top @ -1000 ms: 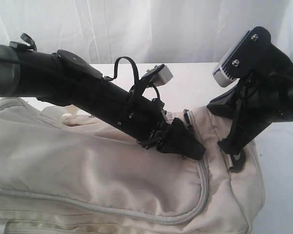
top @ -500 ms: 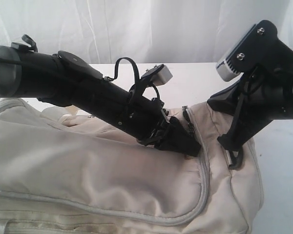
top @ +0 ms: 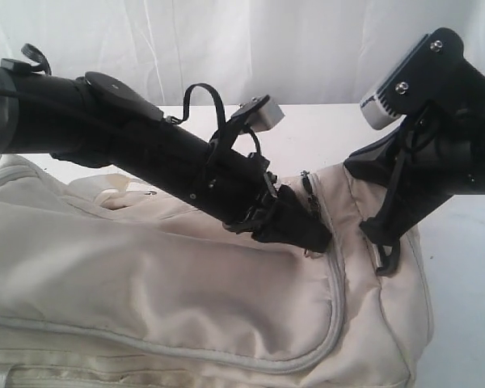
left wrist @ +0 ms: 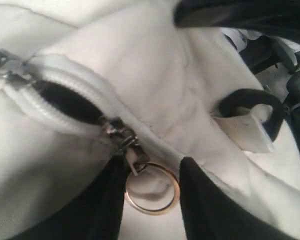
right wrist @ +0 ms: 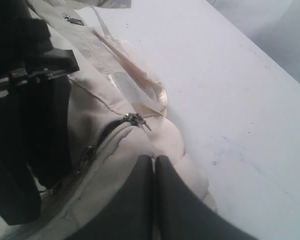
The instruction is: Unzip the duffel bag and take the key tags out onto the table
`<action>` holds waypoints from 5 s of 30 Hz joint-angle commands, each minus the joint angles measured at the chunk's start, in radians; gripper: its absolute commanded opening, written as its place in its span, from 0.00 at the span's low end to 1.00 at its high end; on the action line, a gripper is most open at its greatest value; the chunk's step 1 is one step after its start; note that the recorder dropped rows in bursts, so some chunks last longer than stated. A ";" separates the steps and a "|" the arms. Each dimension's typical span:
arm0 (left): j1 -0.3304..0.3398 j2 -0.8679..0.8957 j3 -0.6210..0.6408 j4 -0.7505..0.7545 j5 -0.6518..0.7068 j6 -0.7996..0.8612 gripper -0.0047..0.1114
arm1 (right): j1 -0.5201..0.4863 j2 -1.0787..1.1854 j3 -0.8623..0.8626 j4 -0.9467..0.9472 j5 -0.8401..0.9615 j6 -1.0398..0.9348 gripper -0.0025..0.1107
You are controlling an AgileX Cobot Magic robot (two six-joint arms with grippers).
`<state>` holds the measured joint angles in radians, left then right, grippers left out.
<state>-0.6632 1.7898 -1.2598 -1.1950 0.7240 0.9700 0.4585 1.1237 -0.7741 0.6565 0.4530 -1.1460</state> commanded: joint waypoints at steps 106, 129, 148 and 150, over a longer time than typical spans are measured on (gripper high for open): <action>-0.106 -0.150 0.003 0.281 0.497 0.052 0.27 | 0.000 -0.017 -0.005 0.020 -0.196 0.000 0.02; -0.106 -0.418 0.271 0.398 0.497 -0.055 0.27 | 0.000 -0.075 -0.017 -0.015 -0.028 -0.049 0.39; -0.110 -0.424 0.298 0.067 0.400 -0.031 0.57 | 0.000 -0.373 -0.027 0.043 0.607 -0.187 0.50; -0.130 -0.421 0.329 0.010 0.379 -0.029 0.56 | 0.000 -0.375 -0.027 0.043 0.633 -0.179 0.50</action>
<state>-0.7696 1.3711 -0.9648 -1.0953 1.1105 0.9362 0.4611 0.7579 -0.7999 0.6880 1.0536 -1.3403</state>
